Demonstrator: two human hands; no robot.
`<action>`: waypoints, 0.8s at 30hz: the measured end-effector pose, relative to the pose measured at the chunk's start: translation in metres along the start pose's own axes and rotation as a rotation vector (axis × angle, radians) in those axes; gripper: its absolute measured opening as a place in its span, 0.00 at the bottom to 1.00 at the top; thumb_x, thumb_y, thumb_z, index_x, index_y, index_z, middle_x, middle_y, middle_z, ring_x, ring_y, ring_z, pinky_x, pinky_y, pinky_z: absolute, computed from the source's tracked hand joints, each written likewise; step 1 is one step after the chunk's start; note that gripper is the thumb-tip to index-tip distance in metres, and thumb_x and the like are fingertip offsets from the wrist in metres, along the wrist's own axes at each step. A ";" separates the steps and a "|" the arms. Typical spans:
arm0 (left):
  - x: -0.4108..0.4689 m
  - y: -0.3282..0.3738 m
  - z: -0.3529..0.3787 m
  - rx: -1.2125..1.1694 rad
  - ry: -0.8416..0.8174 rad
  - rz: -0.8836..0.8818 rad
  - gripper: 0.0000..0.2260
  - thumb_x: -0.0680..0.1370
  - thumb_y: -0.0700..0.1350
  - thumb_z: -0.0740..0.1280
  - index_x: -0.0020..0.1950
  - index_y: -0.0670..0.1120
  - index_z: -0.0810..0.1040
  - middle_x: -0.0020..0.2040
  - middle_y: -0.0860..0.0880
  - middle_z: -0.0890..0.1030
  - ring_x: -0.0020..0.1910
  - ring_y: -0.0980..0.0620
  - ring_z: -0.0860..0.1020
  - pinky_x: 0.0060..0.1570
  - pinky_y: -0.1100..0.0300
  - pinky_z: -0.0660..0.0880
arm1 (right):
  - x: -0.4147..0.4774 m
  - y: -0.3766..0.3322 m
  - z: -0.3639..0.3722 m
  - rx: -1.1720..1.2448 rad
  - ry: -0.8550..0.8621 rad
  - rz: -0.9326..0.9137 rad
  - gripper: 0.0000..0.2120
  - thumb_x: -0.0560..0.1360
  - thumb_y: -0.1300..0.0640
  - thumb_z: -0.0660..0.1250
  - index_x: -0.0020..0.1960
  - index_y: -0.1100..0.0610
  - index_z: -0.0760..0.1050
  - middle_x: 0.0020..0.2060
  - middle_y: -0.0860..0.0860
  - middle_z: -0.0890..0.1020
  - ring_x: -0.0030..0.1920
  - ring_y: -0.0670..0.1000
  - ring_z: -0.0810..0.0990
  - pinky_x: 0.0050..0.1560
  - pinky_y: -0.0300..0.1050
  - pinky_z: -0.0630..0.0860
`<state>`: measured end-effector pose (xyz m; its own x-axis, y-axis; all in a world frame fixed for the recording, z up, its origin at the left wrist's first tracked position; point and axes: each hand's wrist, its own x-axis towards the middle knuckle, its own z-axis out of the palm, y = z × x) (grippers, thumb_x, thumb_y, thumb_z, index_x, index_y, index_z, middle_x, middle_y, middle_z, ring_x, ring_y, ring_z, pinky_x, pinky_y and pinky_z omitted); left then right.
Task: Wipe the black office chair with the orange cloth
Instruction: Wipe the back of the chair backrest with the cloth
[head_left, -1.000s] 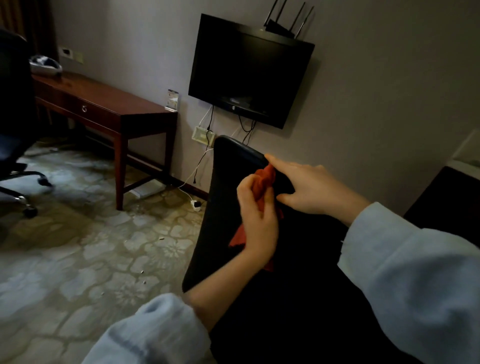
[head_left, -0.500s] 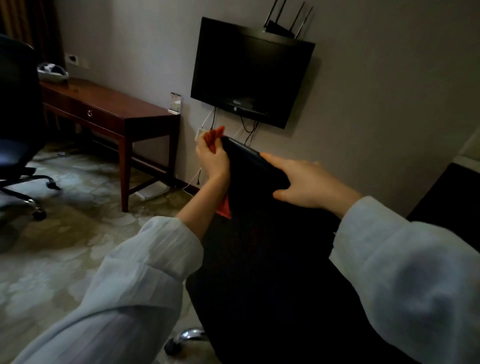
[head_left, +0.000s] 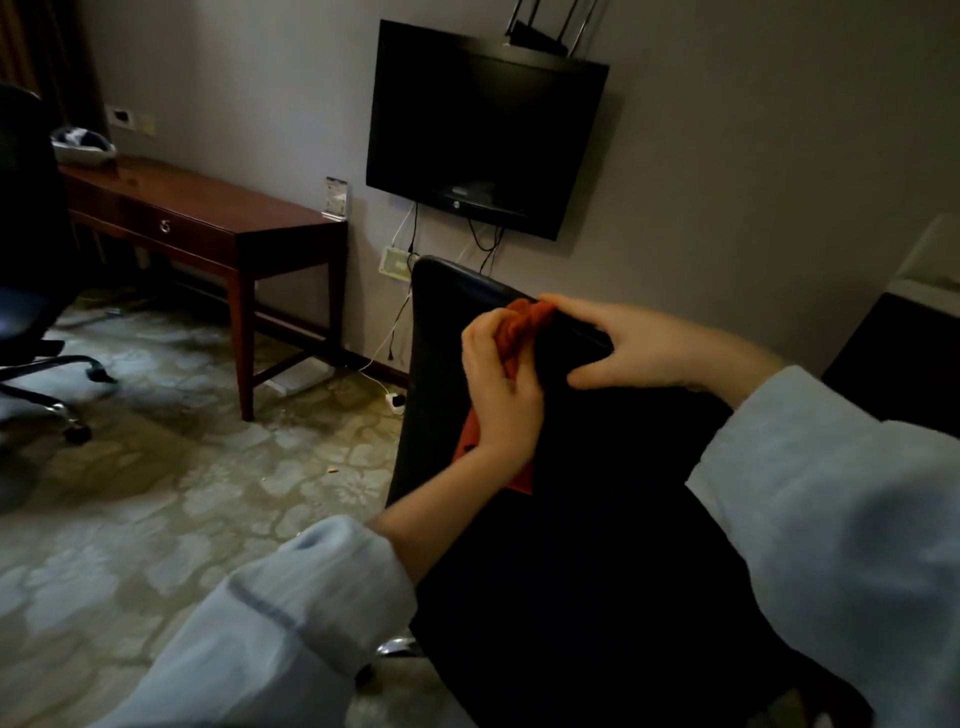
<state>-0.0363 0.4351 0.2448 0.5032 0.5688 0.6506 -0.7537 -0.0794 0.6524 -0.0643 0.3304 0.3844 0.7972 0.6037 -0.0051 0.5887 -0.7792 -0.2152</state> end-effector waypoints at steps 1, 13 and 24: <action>0.005 -0.004 -0.005 0.012 0.003 0.000 0.15 0.76 0.47 0.61 0.57 0.66 0.67 0.58 0.45 0.72 0.59 0.48 0.74 0.61 0.48 0.72 | -0.013 0.004 -0.002 0.012 -0.023 0.009 0.40 0.74 0.60 0.69 0.76 0.43 0.50 0.68 0.48 0.69 0.63 0.49 0.71 0.62 0.40 0.68; 0.042 -0.030 -0.012 0.070 0.151 -0.267 0.09 0.81 0.43 0.58 0.62 0.49 0.65 0.60 0.46 0.70 0.58 0.53 0.72 0.56 0.65 0.69 | -0.055 0.012 0.010 0.157 0.028 0.058 0.39 0.73 0.65 0.67 0.76 0.45 0.52 0.63 0.48 0.72 0.58 0.50 0.76 0.54 0.35 0.73; -0.058 0.018 0.007 -0.065 -0.112 0.085 0.18 0.78 0.43 0.60 0.59 0.67 0.66 0.58 0.48 0.71 0.58 0.55 0.73 0.60 0.60 0.71 | -0.013 -0.008 0.020 0.147 0.114 0.092 0.43 0.69 0.66 0.68 0.77 0.48 0.52 0.59 0.53 0.76 0.51 0.52 0.79 0.54 0.51 0.78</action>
<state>-0.0758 0.3953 0.2212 0.4774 0.4671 0.7443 -0.8198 -0.0680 0.5685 -0.0822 0.3321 0.3662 0.8614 0.5020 0.0776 0.4938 -0.7918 -0.3595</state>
